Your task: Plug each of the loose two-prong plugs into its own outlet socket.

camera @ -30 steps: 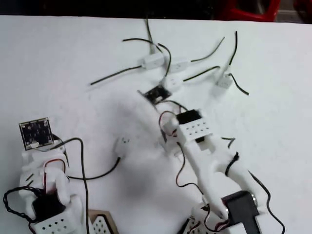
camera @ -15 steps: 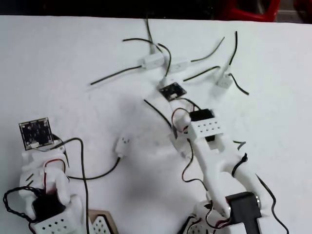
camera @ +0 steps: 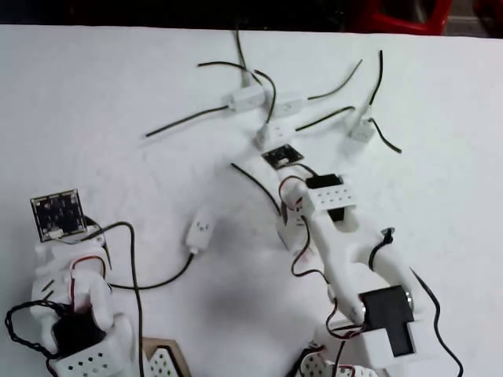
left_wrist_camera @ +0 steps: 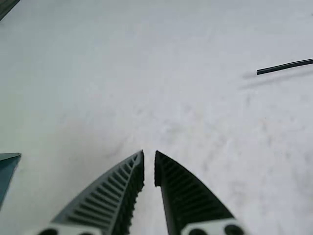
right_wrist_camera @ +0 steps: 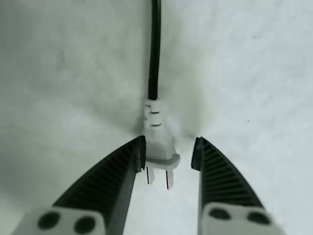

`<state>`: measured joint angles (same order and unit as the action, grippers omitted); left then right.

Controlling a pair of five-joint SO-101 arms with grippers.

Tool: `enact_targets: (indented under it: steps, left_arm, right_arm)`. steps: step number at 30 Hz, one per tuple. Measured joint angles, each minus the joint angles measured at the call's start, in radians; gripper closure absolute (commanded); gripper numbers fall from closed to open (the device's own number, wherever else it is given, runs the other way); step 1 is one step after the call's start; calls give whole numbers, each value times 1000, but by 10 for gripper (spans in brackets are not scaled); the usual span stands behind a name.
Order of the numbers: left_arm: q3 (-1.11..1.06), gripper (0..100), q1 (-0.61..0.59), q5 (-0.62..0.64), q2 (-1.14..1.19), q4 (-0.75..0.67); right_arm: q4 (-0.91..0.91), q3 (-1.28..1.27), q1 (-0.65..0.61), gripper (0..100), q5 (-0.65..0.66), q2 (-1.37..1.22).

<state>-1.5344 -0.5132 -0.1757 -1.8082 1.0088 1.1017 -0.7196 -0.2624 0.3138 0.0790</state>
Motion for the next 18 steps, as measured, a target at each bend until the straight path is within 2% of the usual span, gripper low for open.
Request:
enact_targets:
  steps: [2, 8, 15, 18]
  left_arm:
    - [0, 938, 0, 0, 0, 0]
    - [0, 938, 0, 0, 0, 0]
    - [0, 938, 0, 0, 0, 0]
    - [0, 938, 0, 0, 0, 0]
  right_arm:
    - [-2, 0, 0, 858, 0, -9]
    - [-9, 0, 12, 980, 2, -38]
    - [-9, -2, 12, 977, 2, -40]
    - [-5, 8, 12, 941, 2, -40]
